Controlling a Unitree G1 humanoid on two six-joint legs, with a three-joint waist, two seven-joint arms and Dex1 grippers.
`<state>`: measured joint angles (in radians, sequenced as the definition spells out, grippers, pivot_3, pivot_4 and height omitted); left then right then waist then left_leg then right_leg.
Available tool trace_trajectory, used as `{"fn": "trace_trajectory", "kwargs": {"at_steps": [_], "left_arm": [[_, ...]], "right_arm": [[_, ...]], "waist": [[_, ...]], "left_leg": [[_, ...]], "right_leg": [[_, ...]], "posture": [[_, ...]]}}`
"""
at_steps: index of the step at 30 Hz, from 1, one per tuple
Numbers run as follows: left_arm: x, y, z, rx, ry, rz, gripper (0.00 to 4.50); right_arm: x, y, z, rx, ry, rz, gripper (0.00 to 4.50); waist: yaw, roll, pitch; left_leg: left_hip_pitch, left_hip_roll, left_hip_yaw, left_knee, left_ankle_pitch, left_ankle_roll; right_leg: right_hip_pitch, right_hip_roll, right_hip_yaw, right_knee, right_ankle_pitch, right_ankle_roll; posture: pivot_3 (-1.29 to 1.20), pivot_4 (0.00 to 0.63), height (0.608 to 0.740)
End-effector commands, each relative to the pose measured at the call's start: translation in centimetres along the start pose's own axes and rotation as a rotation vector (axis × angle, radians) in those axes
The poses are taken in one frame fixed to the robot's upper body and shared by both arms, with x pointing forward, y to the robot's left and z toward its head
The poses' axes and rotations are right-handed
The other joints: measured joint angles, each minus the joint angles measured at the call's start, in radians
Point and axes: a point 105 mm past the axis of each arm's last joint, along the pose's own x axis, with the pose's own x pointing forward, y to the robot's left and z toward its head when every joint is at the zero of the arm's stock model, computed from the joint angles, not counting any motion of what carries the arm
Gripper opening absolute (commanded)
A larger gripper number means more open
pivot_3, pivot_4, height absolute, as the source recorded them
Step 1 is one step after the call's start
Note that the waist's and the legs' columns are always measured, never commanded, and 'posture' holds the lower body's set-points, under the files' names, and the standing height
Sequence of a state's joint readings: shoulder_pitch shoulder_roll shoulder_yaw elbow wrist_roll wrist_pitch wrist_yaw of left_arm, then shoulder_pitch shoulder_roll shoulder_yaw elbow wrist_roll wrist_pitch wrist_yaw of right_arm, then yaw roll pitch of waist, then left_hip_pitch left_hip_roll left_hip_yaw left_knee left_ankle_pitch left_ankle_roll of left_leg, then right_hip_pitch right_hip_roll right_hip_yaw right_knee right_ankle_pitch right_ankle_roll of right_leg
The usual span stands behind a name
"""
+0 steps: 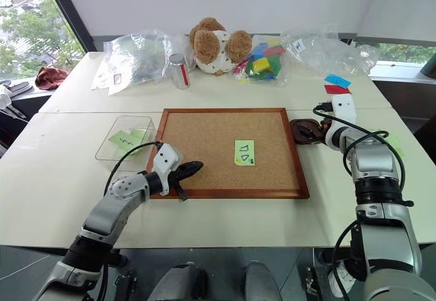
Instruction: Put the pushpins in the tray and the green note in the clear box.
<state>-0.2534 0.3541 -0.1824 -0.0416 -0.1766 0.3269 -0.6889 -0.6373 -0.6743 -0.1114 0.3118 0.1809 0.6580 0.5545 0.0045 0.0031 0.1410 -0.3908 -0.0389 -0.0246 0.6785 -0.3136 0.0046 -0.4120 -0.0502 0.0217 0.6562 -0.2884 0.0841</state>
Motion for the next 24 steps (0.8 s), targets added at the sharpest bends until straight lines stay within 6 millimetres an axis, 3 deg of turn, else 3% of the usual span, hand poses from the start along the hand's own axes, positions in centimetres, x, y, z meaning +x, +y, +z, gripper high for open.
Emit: {"fn": "trace_trajectory", "kwargs": {"at_steps": [1, 6, 11, 17, 20, 22, 24], "left_arm": [[-0.1, -0.5, -1.8, -0.029, 0.072, -0.018, 0.00], [-0.2, -0.3, -1.7, -0.030, 0.071, -0.016, 0.00], [-0.1, -0.3, -1.6, -0.029, 0.069, -0.018, 0.00], [-0.2, -0.4, -1.7, -0.029, 0.070, -0.016, 0.00], [-0.3, -0.5, -1.7, -0.030, 0.073, -0.017, 0.00], [-0.3, -0.5, -1.7, -0.031, 0.073, -0.018, 0.00], [-0.3, -0.5, -1.7, -0.031, 0.073, -0.018, 0.00]], "right_arm": [[-1.9, 5.0, 3.3, -0.057, -0.104, 0.209, 4.47], [-4.3, 11.8, 3.7, -0.107, -0.130, 0.477, 4.47], [-4.9, 15.1, 2.2, -0.120, -0.104, 0.571, 4.47], [-3.9, 15.6, -0.9, -0.115, -0.029, 0.560, 4.47], [-3.6, 15.6, -1.9, -0.128, -0.009, 0.559, 3.75], [-3.3, 15.4, -2.0, -0.126, -0.007, 0.543, 2.86], [-3.2, 15.4, -2.0, -0.119, -0.009, 0.545, 2.86]], "waist": [[0.001, 0.000, 0.000], [0.002, 0.000, 0.000], [0.003, 0.000, 0.000], [0.003, 0.000, 0.000], [0.003, 0.000, 0.000], [0.002, 0.000, 0.000], [0.003, 0.000, 0.000]], "left_leg": [[0.000, 0.000, 0.000, 0.000, 0.000, 0.000], [0.000, 0.000, 0.000, 0.000, -0.001, 0.001], [0.000, 0.000, -0.001, 0.000, -0.001, 0.001], [0.000, 0.000, -0.001, 0.000, -0.001, 0.001], [0.000, 0.000, -0.001, 0.000, -0.001, 0.001], [0.000, 0.000, -0.001, 0.000, -0.001, 0.001], [0.000, 0.000, -0.001, 0.000, -0.001, 0.001]], "right_leg": [[0.000, 0.000, 0.000, 0.000, 0.000, 0.000], [0.001, 0.000, 0.000, -0.001, 0.000, 0.000], [0.001, 0.000, 0.000, -0.003, 0.000, 0.000], [0.002, 0.000, 0.000, -0.004, 0.000, 0.000], [0.002, 0.000, 0.000, -0.004, 0.000, 0.000], [0.002, 0.000, 0.000, -0.004, 0.000, 0.000], [0.002, 0.000, 0.000, -0.004, 0.000, 0.000]], "posture": [[0.00, 0.150, 0.740], [0.00, 0.150, 0.740], [0.00, 0.150, 0.740], [0.00, 0.150, 0.740], [0.00, 0.150, 0.740], [0.00, 0.150, 0.740], [0.00, 0.150, 0.740]]}}
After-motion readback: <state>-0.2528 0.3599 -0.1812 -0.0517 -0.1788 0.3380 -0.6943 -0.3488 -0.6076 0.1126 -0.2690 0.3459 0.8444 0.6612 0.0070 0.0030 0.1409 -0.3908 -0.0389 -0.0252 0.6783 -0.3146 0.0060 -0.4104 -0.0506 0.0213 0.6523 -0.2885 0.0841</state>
